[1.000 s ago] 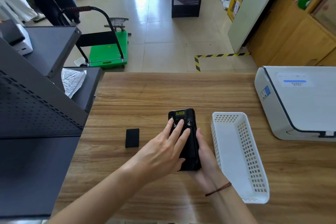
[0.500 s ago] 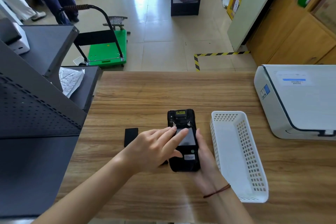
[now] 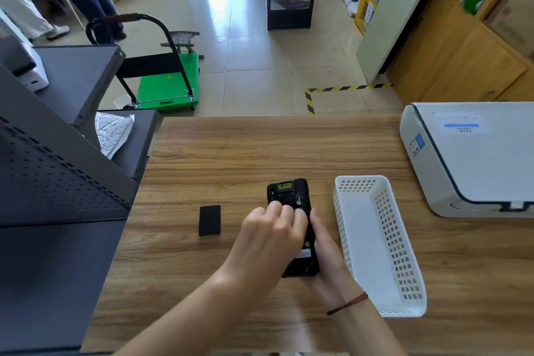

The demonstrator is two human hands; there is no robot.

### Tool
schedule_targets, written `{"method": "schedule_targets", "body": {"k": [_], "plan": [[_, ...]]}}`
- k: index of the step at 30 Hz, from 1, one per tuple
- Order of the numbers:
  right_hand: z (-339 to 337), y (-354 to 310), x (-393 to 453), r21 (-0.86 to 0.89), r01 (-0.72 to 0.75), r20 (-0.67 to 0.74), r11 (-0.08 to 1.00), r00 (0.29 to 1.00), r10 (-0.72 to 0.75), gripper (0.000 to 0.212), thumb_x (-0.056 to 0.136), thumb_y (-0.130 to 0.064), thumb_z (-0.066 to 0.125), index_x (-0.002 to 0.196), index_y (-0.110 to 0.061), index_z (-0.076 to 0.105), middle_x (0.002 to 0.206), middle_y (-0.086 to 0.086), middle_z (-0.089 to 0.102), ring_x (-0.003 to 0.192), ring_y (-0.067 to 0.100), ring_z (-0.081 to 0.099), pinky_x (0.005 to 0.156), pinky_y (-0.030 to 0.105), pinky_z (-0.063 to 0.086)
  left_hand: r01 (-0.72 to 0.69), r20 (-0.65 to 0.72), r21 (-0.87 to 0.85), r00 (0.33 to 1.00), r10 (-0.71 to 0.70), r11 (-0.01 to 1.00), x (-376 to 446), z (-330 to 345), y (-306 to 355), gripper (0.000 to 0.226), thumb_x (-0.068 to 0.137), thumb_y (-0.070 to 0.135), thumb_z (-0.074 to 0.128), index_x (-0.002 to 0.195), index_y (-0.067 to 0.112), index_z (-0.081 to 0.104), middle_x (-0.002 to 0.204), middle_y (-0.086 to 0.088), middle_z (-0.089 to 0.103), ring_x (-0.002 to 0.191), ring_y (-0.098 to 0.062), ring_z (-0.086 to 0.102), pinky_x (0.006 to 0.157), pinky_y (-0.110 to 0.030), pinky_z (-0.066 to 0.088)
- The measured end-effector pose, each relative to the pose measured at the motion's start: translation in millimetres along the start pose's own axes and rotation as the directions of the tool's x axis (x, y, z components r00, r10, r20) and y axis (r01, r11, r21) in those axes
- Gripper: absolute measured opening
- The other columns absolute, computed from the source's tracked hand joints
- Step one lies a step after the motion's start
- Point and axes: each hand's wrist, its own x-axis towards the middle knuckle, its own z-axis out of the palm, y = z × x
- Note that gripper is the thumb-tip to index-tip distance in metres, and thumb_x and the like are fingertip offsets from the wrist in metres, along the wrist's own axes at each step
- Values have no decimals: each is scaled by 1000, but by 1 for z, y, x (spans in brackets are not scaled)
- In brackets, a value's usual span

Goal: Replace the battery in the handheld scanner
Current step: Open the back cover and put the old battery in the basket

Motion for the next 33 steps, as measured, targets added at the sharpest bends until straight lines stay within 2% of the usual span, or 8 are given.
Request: {"method": "schedule_targets", "body": {"k": [3,5,8,13,18,27,30,33], "plan": [[-3,0,-3,-37,23,5,999,1000,-23,55,91,-52,33,99,-11,69,81,11,75,68,21,70,60,33,57,465,206,-292,884,-420,836,8,-14,-9,18,71,27,71,88,24,66,74,5,68,67,-15,65,55,-27,47],[-7,-2,-5,-57,49,1,997,999,-49,60,91,-53,31,95,-10,72,80,15,74,65,22,70,56,31,58,677,427,-606,720,-547,418,6,-11,-19,16,76,27,69,90,25,64,78,5,70,72,-16,66,63,-29,52],[-20,-9,-14,-55,88,-19,995,996,-89,65,88,-55,32,96,-5,73,87,22,72,69,26,70,59,33,59,632,659,-728,535,-529,-268,1,0,-23,20,72,16,74,90,16,65,70,-3,69,53,-11,63,56,-30,54],[-55,-33,-44,8,212,-64,977,975,-211,63,81,-54,42,93,-2,74,91,27,72,68,30,72,57,35,61,570,838,-538,445,-317,-621,14,29,7,26,83,4,63,106,-1,54,76,-12,68,48,-12,66,47,-21,55],[-94,-64,-81,38,316,-79,948,947,-312,85,26,-58,87,92,-5,76,99,26,72,77,31,73,62,39,61,566,884,-411,439,-160,-715,59,62,66,13,93,4,47,104,-3,49,93,-22,66,66,-21,72,53,-21,58],[-146,-106,-101,206,302,-201,931,944,-261,81,71,-62,44,117,3,60,107,29,67,76,32,71,64,40,61,679,939,-334,180,-293,-654,144,127,153,15,94,7,44,97,2,58,91,-14,64,78,-23,64,54,-23,51],[-157,-110,-92,262,268,-137,927,961,-239,87,61,-59,66,121,4,58,105,29,67,77,35,70,65,42,61,749,874,-344,36,-484,-565,152,150,162,21,93,15,46,101,-1,58,102,-17,68,90,-31,64,67,-32,49],[-161,-108,-84,321,272,-94,907,962,-256,96,80,-57,57,138,5,13,135,33,47,120,41,52,103,52,39,761,819,-362,-16,-574,-538,161,159,163,20,94,16,47,98,-2,54,111,-21,64,92,-33,58,77,-35,44]]}}
